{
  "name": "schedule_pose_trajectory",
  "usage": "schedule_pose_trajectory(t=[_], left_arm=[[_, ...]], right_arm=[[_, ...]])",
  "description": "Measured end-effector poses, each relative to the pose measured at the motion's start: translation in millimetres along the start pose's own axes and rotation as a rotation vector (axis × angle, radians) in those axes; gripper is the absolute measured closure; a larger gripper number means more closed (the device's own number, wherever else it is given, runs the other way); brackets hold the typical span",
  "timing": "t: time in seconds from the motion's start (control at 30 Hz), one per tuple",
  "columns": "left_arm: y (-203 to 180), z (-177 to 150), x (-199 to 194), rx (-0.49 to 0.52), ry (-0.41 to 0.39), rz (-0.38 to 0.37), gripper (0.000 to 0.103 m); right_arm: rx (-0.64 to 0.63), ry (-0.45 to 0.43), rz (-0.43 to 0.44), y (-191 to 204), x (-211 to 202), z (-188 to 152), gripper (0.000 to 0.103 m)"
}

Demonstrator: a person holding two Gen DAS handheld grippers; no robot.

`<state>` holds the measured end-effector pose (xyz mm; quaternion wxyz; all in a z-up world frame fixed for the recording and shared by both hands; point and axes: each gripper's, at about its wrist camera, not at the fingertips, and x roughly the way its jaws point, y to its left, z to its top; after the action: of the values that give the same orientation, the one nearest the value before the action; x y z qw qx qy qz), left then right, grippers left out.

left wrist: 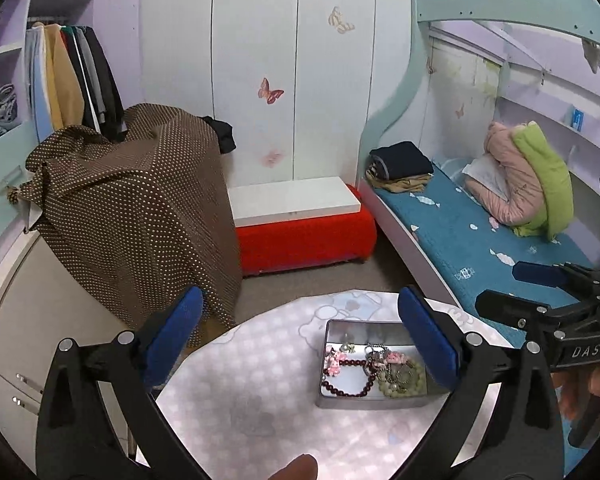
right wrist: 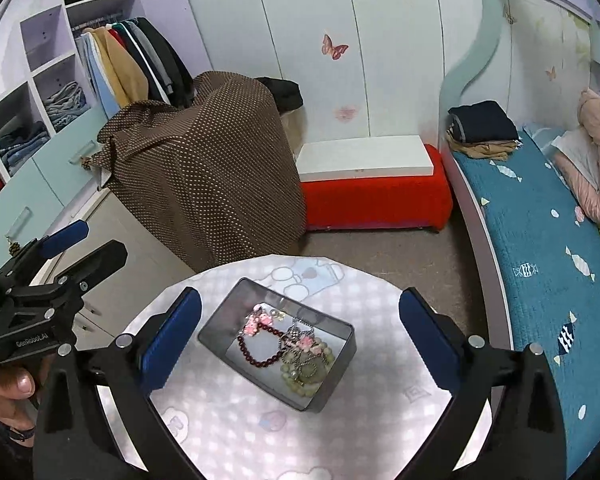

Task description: Organize jewelry

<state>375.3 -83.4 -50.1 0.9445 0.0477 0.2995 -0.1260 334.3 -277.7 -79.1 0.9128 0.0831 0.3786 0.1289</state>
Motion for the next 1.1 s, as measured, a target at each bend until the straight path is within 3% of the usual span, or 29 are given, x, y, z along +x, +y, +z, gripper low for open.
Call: schedule_pose_trajectory(t=[0.5,1.1], left_arm=[[-7.0,-37.4,-106.1,-0.023,-0.13,0.017,0.005],[-8.3,-143.7,-248.4,-0.101,-0.232,0.099,0.005]], right_arm=[[-0.031,-0.138,-0.015,34.0,-75.6,-31.5,0.008],[-0.061,-0.277,-0.118,84.0,-166.3,-141.2,0.008]])
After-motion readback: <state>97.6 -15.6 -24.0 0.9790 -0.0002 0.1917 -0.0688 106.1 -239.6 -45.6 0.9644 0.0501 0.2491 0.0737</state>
